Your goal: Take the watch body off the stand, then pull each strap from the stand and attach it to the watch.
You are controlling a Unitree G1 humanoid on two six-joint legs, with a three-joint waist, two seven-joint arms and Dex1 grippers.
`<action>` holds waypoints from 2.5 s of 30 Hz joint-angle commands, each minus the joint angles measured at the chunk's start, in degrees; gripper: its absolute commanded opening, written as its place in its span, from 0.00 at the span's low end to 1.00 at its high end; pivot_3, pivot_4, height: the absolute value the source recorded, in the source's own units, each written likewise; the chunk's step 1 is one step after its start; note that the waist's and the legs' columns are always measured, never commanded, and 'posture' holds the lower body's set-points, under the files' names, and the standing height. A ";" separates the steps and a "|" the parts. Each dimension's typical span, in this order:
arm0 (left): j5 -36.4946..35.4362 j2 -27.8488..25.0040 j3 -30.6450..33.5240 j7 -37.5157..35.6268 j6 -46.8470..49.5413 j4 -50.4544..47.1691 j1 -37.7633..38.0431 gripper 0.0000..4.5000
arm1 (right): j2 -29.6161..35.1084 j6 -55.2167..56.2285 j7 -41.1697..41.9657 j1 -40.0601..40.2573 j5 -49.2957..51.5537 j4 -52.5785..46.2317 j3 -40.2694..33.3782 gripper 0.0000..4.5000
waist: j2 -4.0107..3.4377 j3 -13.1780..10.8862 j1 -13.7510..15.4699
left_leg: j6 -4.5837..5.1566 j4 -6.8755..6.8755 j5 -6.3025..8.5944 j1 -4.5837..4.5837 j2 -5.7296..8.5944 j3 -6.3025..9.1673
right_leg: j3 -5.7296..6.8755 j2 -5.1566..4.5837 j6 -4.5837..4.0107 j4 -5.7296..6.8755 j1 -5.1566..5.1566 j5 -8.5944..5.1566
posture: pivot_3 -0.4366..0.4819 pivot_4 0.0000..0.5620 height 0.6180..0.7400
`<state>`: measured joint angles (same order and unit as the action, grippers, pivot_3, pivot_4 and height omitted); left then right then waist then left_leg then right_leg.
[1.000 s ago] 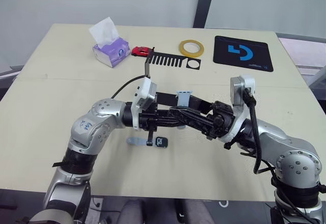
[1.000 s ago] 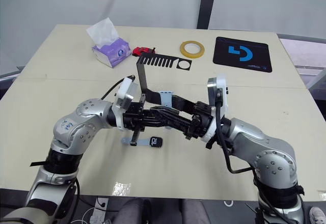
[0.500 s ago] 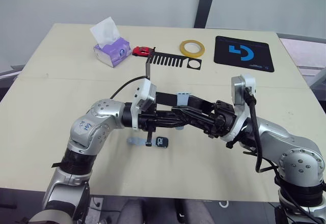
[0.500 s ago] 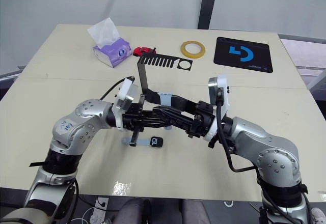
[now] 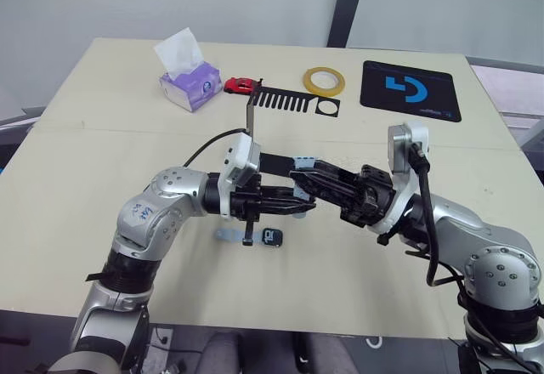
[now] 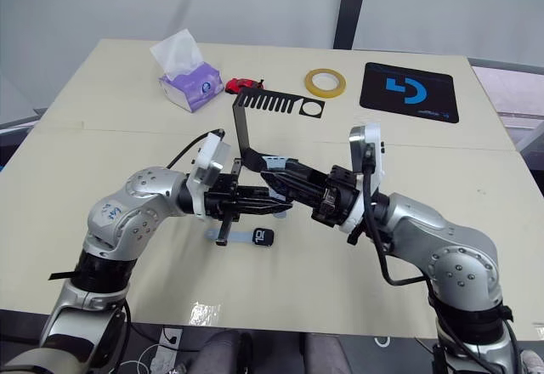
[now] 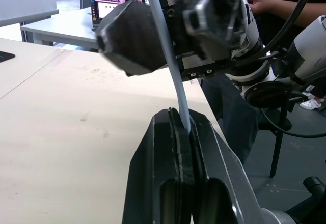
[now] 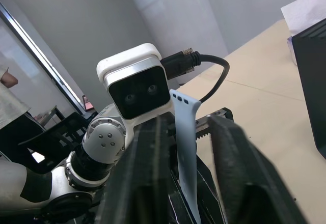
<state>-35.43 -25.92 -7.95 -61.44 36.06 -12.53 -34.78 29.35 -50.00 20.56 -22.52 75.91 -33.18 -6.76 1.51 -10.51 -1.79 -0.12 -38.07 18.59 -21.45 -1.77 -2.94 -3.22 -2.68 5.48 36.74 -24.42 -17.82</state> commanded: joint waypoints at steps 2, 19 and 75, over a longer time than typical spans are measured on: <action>-0.47 0.05 0.30 0.11 -0.75 -1.94 0.00 0.00 | 0.68 0.98 0.83 -0.93 -0.40 -0.63 0.11 0.01 | 0.00 0.00 0.02 | 0.00 0.00 0.00 0.00 0.00 0.00 | 0.00 0.00 0.00 0.00 0.00 0.00 | 0.48 0.27 0.98; -0.99 1.07 1.06 1.70 -0.64 -2.00 -0.26 0.00 | -2.95 3.05 -1.32 1.73 0.47 -2.66 1.03 0.38 | 0.00 0.00 0.06 | 0.00 0.00 0.00 0.00 0.00 0.00 | 0.01 0.00 0.00 0.01 0.00 0.00 | 0.48 0.27 0.98; -3.93 1.90 2.50 4.62 4.78 -2.39 -2.74 0.08 | -4.52 8.61 -2.47 3.36 -2.73 -3.40 2.51 0.00 | 0.00 0.00 0.04 | 0.00 -0.02 0.00 0.00 0.00 -0.01 | 0.00 0.02 0.00 0.06 -0.01 0.00 | 0.48 0.27 0.98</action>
<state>-37.21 -23.86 -6.96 -56.50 40.69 -12.48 -36.85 24.72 -41.79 17.85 -19.26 73.07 -34.10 -4.67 1.51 -10.51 -1.75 -0.13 -38.10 18.59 -21.44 -1.76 -2.95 -3.22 -2.66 5.48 36.80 -24.43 -17.82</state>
